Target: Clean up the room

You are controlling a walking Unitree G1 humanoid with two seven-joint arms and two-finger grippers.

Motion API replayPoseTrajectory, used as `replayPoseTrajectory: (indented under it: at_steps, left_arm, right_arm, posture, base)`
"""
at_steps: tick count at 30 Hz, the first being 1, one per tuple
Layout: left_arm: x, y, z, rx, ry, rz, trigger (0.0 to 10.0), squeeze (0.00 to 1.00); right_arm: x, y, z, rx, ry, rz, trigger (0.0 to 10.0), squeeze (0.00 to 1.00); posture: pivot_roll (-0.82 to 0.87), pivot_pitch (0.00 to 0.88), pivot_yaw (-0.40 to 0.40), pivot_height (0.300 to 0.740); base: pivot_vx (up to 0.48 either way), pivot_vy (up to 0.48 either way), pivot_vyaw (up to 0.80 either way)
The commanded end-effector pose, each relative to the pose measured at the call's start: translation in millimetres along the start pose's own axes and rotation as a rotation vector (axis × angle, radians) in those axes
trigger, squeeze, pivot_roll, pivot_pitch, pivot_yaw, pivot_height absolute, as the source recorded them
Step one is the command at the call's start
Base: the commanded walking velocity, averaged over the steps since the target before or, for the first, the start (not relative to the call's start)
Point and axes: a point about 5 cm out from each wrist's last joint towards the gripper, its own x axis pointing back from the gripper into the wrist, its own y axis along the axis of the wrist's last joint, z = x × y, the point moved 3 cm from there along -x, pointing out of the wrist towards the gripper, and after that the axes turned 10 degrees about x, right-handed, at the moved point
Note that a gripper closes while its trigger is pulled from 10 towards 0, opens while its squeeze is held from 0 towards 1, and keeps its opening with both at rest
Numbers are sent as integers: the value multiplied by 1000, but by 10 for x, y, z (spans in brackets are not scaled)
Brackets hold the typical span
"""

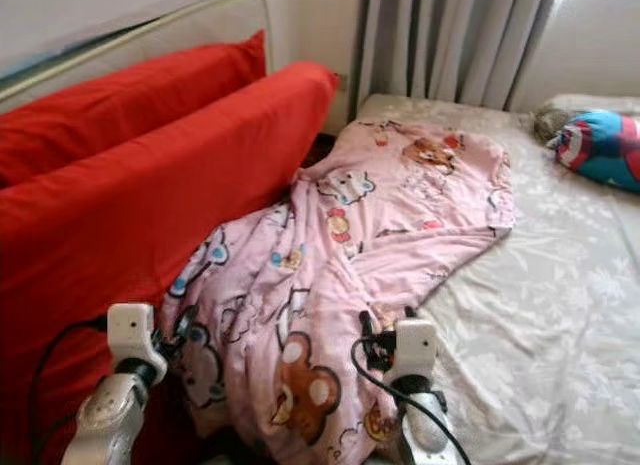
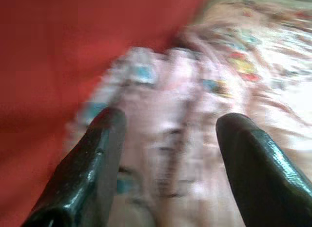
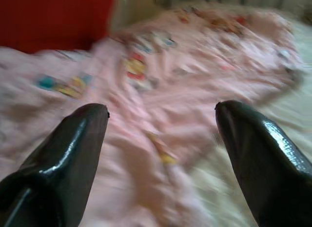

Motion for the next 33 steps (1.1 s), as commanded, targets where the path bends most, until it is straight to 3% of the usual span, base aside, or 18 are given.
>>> replayPoseTrajectory:
  at_steps: [1, 16, 22, 33]
  left_arm:
    - [17, 21, 101, -21, 22, 3, 10000, 0]
    - [20, 23, 99, -19, 20, 5, 10000, 0]
    - [20, 22, 100, -20, 16, 9, 10000, 0]
    - [19, 24, 104, -23, 14, 13, 10000, 0]
  right_arm:
    - [-21, 50, 47, -26, -3, -25, 10000, 0]
    - [-74, -19, -183, 17, -126, 38, 10000, 0]
    - [-82, 17, -168, 16, -127, 20, 10000, 0]
    - [-93, 34, -145, 13, -129, 17, 10000, 0]
  posture:
    - [-95, 36, -5, 653]
    - [-90, 36, -5, 643]
    - [-89, 36, -4, 613]
    - [-85, 37, -1, 613]
  base:
    - [0, 0, 0]
    - [0, 0, 0]
    - [0, 0, 0]
    - [0, 0, 0]
